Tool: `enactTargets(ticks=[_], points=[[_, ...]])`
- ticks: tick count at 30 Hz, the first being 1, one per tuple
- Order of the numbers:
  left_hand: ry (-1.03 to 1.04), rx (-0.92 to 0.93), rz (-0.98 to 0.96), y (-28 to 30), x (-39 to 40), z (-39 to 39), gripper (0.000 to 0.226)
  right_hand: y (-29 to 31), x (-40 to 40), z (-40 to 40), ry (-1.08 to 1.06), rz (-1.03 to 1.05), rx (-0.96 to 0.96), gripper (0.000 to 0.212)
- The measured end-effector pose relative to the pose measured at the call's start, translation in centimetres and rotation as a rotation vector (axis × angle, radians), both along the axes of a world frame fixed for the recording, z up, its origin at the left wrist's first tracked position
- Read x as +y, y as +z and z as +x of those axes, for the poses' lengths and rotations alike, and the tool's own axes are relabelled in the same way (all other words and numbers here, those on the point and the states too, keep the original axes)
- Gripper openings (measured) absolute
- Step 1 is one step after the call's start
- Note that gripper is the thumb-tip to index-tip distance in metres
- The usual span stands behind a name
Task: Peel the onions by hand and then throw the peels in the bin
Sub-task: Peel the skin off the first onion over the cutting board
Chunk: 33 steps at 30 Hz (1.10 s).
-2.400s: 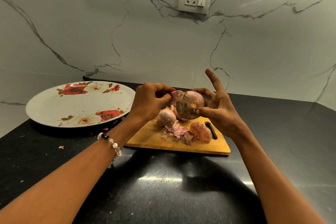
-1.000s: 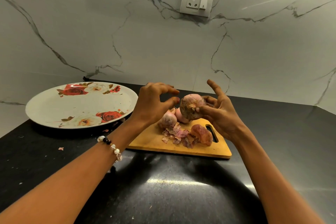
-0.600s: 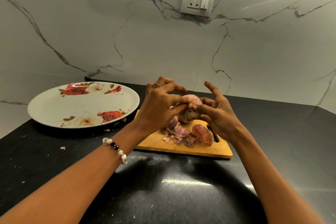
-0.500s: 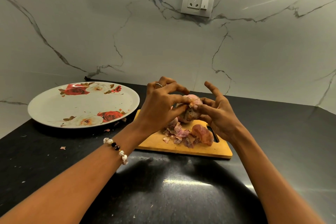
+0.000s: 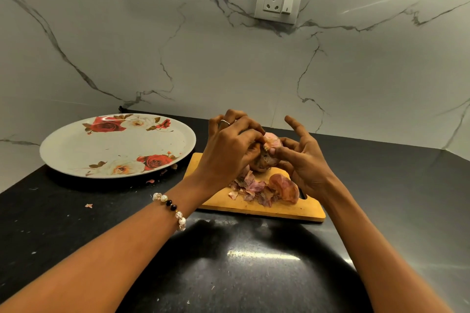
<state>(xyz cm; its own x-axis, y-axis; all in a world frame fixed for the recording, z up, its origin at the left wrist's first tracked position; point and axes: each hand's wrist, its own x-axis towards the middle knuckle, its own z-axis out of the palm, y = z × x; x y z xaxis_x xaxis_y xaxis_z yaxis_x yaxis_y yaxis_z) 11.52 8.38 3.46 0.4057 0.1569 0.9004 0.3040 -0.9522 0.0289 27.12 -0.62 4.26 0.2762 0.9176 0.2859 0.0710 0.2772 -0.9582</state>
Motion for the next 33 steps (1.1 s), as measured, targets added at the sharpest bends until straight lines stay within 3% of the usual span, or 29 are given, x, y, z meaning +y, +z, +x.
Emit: enactTargets(ticks=[5, 9, 14, 23, 33], points=[[-0.086, 0.077, 0.043, 0.4, 0.9, -0.5, 0.028, 0.1, -0.3, 0.1, -0.013, 0.011, -0.065, 0.103], [-0.071, 0.044, 0.054, 0.2, 0.7, -0.3, 0.019, 0.1, -0.2, -0.1, -0.009, 0.013, -0.087, 0.103], [-0.054, 0.040, 0.111, 0.1, 0.2, -0.1, 0.027, -0.1, -0.2, 0.0, -0.018, 0.033, -0.070, 0.097], [0.056, 0.089, 0.265, -0.1, -0.4, 0.2, 0.033, -0.1, -0.2, -0.2, -0.039, 0.051, -0.072, 0.105], [-0.013, 0.043, 0.006, 0.1, 0.1, 0.2, 0.027, -0.1, 0.0, 0.2, -0.055, 0.020, -0.058, 0.105]])
